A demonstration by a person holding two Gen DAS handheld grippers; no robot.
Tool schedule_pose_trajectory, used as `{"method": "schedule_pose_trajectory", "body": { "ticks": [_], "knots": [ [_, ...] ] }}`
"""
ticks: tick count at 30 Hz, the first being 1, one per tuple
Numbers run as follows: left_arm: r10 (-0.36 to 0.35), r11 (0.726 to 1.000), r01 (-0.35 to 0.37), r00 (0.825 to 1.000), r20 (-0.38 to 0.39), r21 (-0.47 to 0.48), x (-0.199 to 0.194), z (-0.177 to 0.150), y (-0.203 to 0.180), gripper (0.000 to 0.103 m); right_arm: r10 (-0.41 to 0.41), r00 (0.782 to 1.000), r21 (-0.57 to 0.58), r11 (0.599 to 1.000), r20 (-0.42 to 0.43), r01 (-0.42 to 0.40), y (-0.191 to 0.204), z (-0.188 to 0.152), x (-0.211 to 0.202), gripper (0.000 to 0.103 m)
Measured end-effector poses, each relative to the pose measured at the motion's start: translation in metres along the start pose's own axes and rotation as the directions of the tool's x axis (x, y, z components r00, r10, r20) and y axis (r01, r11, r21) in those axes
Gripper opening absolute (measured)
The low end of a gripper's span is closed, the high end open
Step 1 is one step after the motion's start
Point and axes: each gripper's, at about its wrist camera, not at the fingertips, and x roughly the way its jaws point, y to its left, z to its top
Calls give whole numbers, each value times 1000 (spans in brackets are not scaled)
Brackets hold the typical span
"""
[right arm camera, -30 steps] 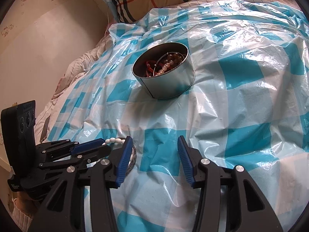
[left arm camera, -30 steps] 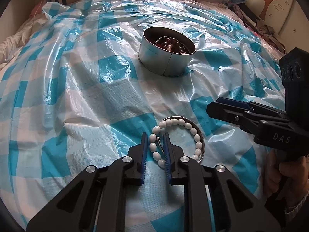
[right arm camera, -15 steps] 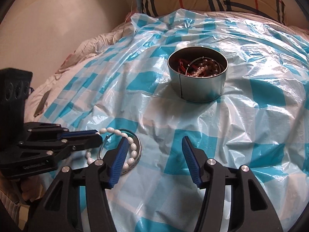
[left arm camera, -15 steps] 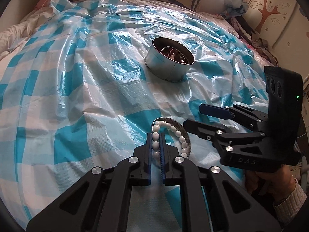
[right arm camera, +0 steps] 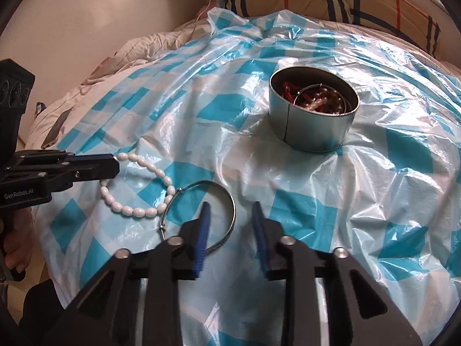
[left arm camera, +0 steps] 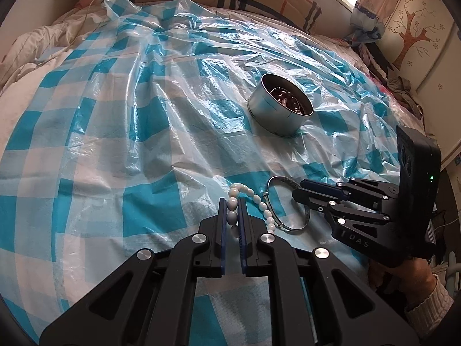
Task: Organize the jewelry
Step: 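Grasp the white bead bracelet with the left gripper while right grasps the silver bangle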
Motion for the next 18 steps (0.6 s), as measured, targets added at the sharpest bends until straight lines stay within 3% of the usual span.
{"method": "schedule_pose_trajectory", "body": {
  "ticks": [2,5,12,15,18],
  "knots": [
    [-5,1000,5,1000,4,15,0,1,-8,7,-18,1000,6,1000,-10,18,-2,-3,0,8],
    [-26,999,25,999,19,42,-2,5,-26,7,-105,994,45,993,-3,105,-17,-7,-8,5],
    [-91,993,85,993,71,80,-7,17,-68,7,-169,984,211,966,65,152,-58,-12,-35,5],
    [-111,992,104,989,97,68,-10,22,-76,7,-115,988,276,958,103,82,-70,-13,-42,5],
    [-113,993,109,985,134,40,-10,27,-79,7,-29,984,392,919,177,-43,-95,-17,-52,5]
  ]
}}
